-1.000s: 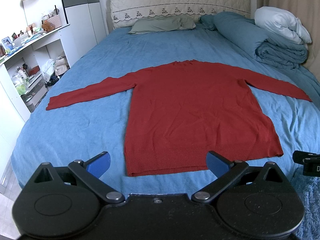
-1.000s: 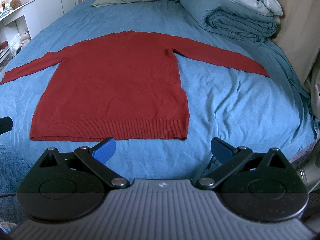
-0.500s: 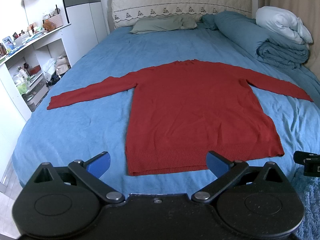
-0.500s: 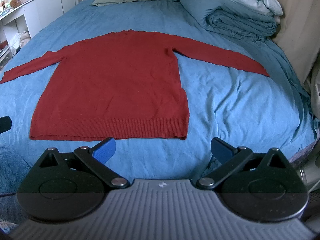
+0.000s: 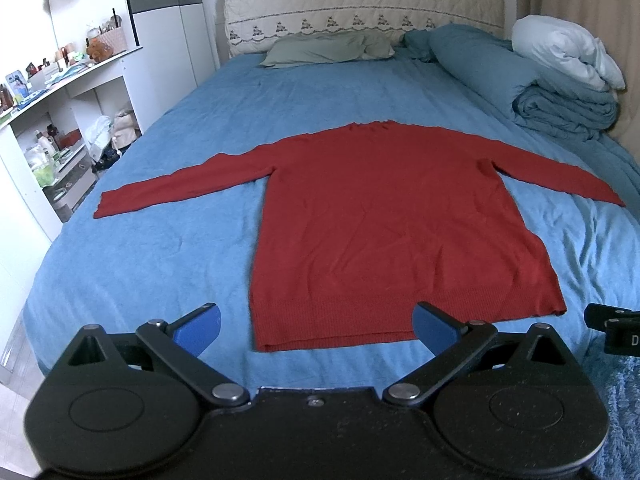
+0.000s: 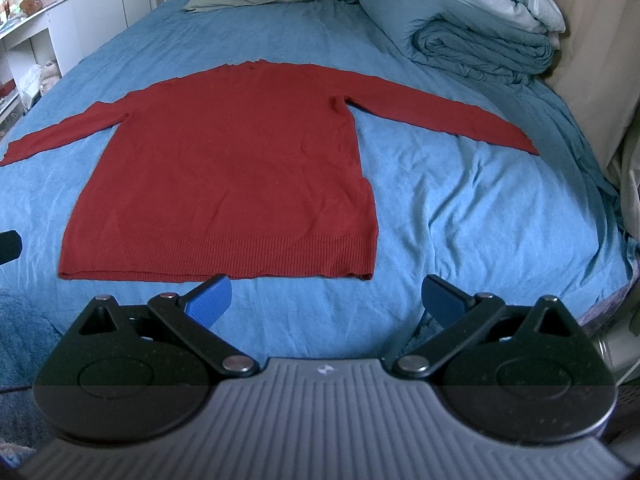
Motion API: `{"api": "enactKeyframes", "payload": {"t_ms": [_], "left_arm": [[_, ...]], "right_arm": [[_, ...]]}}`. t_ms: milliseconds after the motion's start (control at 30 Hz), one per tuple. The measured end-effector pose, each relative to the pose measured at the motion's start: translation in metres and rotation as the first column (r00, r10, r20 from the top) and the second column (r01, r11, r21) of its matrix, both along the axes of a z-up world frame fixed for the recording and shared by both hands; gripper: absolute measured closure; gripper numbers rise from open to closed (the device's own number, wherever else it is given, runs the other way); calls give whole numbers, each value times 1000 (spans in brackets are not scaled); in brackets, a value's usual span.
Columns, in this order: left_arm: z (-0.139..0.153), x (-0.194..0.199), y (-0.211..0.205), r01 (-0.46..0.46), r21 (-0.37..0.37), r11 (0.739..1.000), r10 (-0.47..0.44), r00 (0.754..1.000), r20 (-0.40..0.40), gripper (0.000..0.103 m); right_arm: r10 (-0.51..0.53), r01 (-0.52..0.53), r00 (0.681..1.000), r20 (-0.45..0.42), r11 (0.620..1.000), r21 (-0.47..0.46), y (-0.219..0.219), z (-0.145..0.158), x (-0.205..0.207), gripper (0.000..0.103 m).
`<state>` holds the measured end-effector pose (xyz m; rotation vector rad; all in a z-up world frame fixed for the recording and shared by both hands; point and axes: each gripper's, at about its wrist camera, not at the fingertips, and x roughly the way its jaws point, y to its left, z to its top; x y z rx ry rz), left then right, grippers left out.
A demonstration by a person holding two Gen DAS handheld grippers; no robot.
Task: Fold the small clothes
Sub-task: 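Grasp one sleeve cuff with the right tool and lift it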
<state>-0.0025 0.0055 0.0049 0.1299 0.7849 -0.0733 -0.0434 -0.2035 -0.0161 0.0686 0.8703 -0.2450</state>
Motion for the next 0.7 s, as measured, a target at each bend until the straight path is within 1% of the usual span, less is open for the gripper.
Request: {"api": "enactKeyframes", "payload": {"t_ms": [167, 300, 400, 567, 633, 700], "left_arm": [[4, 5, -5, 10, 4, 1000, -10, 1000, 2, 0], [14, 24, -20, 44, 17, 999, -44, 999, 29, 0], [23, 49, -37, 67, 9, 998, -68, 996, 59, 0], [34, 107, -74, 114, 5, 993, -114, 987, 118, 0], [33, 137, -92, 144, -5, 990, -142, 982, 121, 0], [27, 167, -110, 169, -22, 985, -166, 981, 104, 0]], "right_arm": [[-14, 14, 1000, 6, 1000, 2, -5, 3, 2, 0], [-35, 35, 999, 31, 999, 0, -18, 10, 9, 0], [-65, 65, 996, 62, 998, -4, -39, 17, 22, 0], [-135, 139, 983, 124, 990, -30, -90, 27, 58, 0], [-170, 177, 973, 154, 984, -31, -118, 28, 78, 0], [-217, 228, 957, 194, 973, -36, -146, 23, 96, 0]]}}
